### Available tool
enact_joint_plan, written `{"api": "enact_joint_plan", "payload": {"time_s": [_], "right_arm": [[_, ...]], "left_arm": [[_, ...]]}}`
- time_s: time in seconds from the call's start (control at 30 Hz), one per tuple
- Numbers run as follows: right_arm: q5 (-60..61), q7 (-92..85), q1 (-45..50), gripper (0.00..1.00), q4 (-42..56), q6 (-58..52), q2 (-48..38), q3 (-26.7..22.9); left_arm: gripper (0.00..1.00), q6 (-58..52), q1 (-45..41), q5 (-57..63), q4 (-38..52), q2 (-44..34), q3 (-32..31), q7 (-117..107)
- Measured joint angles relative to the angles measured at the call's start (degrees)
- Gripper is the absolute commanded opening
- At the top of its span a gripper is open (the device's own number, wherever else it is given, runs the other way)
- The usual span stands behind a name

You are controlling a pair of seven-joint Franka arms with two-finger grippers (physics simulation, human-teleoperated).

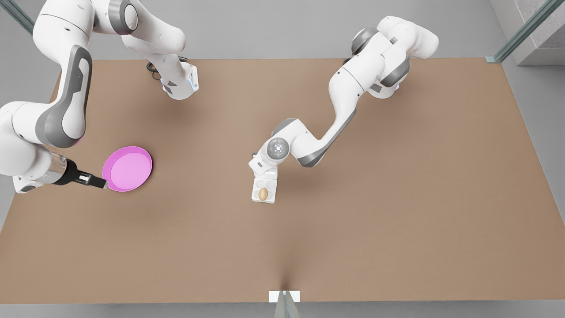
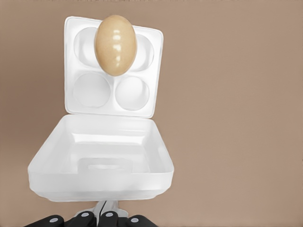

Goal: Pack egg into the box and close the box lid

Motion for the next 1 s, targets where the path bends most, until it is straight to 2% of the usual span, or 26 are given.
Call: {"api": "enact_joint_plan", "payload": {"time_s": [0.03, 0.3, 0.47, 0.57, 0.6, 0.63, 0.67, 0.7, 0.77, 0.83, 0.9, 0.97, 1.0], "right_arm": [[0.0, -0.07, 0.11, 1.0, 0.0, 0.0, 0.02, 0.0], [-0.03, 0.1, 0.43, 1.0, 0.0, 0.04, 0.09, 0.35], [-0.09, 0.02, 0.17, 1.0, 0.0, 0.25, 0.09, 0.35], [-0.09, -0.01, 0.18, 1.0, 0.0, 0.35, 0.09, 0.35], [-0.09, 0.02, 0.18, 1.0, 0.0, 0.35, 0.09, 0.35], [-0.09, 0.02, 0.18, 1.0, 0.0, 0.33, 0.09, 0.35], [-0.09, 0.02, 0.18, 1.0, 0.0, 0.35, 0.01, 0.35], [-0.11, 0.02, 0.18, 1.0, 0.0, 0.35, 0.06, 0.35], [-0.14, -0.07, 0.08, 1.0, 0.0, 0.35, 0.09, 0.35], [-0.18, -0.02, -0.03, 1.0, 0.0, 0.35, 0.09, 0.35], [-0.18, -0.07, -0.08, 1.0, 0.0, 0.44, 0.09, 0.35], [-0.39, -0.12, -0.05, 1.0, 0.0, 0.35, 0.09, 0.35], [-0.6, -0.16, 0.01, 1.0, 0.0, 0.35, 0.09, 0.35]], "left_arm": [[0.21, 3.02, 0.0, 0.01, -0.01, 0.75, 0.0, -0.31], [0.21, 2.32, 0.63, -0.16, 2.81, -0.04, 0.81, 0.02], [0.21, 5.84, 0.62, -0.1, 4.06, 0.5, 2.09, -0.61], [0.21, 2.87, 1.52, -0.26, 4.2, -1.07, 2.64, -0.45], [0.23, -3.1, 4.79, -0.57, 4.21, -4.16, 2.63, -0.27], [0.39, -14.8, 12.63, -1.32, 4.2, -9.48, 2.63, 0.18], [0.71, -26.29, 26.89, -2.38, 4.21, -15.07, 2.77, 2.52], [1.0, -29.81, 40.99, -3.19, 4.8, -18.71, 3.2, 10.23], [1.0, -26.59, 44.62, -4.41, 12.32, -19.65, 9.97, 26.34], [1.0, -23.97, 44.16, -5.18, 12.42, -24.05, 10.96, 29.07], [1.0, -26.1, 43.18, -2.39, 11.65, -28.22, 10.51, 28.99], [1.0, -21.2, 41.52, 0.76, -4.71, -39.32, 12.94, 33.27], [1.0, -20.79, 41.48, 1.78, -5.42, -38.71, 13.09, 33.32]]}}
